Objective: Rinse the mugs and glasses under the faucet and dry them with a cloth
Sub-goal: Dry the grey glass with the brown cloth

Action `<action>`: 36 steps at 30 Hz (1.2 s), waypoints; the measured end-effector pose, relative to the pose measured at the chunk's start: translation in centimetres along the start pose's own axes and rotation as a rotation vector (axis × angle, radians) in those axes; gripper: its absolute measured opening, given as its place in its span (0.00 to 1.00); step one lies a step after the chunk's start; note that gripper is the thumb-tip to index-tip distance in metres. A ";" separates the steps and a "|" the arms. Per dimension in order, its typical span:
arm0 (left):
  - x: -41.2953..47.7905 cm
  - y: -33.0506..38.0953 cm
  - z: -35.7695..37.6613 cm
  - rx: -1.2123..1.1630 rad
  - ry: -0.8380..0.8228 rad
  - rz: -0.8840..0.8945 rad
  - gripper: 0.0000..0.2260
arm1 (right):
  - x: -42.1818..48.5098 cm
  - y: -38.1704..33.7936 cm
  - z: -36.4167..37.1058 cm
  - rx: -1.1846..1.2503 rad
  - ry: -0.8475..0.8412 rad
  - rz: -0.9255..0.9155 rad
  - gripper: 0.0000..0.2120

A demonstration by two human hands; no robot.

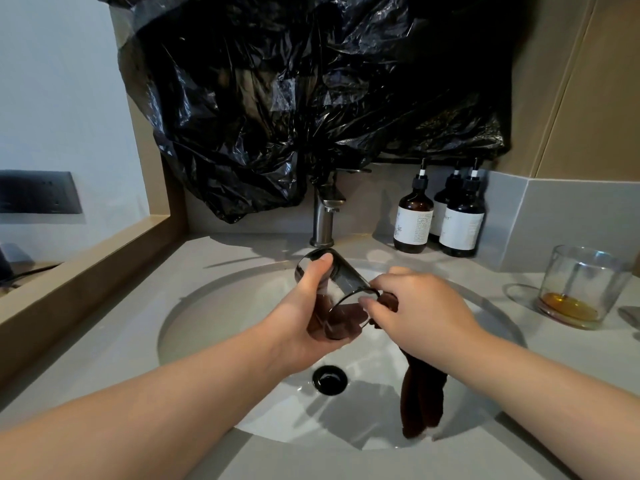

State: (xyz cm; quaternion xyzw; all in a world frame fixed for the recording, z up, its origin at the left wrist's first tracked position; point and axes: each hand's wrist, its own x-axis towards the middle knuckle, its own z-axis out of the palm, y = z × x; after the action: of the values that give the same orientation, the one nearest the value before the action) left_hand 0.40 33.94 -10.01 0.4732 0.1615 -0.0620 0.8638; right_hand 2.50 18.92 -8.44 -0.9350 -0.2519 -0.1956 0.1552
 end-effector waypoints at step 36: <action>-0.1 0.0 -0.4 1.333 -0.004 0.710 0.36 | 2.8 5.4 -3.3 0.599 -0.156 0.449 0.13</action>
State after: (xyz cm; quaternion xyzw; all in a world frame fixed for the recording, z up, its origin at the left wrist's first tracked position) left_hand 0.16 34.28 -10.19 0.9190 -0.0742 0.1347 0.3630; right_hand 6.63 14.35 -5.32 -0.8923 -0.0978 -0.0027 0.4407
